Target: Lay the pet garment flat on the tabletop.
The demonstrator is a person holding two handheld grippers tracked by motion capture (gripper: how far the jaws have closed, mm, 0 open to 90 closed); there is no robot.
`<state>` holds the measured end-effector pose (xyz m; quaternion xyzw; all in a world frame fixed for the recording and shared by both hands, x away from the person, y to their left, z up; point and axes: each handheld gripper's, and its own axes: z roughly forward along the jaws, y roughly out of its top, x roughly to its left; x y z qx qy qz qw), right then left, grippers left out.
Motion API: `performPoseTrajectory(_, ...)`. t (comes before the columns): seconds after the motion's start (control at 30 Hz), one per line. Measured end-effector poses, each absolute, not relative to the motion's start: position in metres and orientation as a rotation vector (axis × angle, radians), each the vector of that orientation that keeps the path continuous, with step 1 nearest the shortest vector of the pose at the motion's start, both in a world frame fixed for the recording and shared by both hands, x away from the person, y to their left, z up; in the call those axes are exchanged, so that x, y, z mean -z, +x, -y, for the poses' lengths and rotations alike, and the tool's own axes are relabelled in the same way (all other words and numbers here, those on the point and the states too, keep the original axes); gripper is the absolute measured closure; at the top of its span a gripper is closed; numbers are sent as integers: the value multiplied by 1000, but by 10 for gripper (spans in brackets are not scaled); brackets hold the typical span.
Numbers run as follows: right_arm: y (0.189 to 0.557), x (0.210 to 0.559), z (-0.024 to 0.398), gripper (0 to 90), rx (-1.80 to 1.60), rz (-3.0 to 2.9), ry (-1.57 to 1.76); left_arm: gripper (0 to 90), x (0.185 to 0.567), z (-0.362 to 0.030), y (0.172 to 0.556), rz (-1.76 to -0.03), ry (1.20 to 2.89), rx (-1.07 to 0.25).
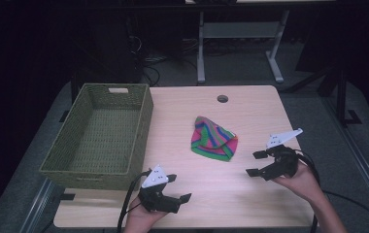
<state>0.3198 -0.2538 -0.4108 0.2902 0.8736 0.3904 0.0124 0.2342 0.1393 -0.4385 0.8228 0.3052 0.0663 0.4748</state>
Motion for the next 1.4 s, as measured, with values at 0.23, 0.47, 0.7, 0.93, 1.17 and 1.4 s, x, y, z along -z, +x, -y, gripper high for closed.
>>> performPoseTrajectory(0.23, 336, 410, 243, 176, -1188, -2742, 901, 166, 439, -140, 235, -748, 2010, -165)
performPoseTrajectory(0.47, 345, 409, 232, 176, -1162, -2766, 883, 166, 438, -142, 236, -761, 1994, -165)
performPoseTrajectory(0.7, 355, 403, 222, 178, -1150, -2782, 864, 166, 438, -142, 237, -765, 1985, -156)
performPoseTrajectory(0.93, 363, 398, 212, 187, -1155, -2792, 834, 166, 438, -143, 238, -771, 1975, -154)
performPoseTrajectory(1.17, 374, 396, 200, 191, -1146, -2801, 811, 166, 438, -143, 238, -770, 1980, -161)
performPoseTrajectory(1.4, 389, 393, 187, 197, -1128, -2819, 809, 166, 438, -143, 238, -768, 1976, -162)
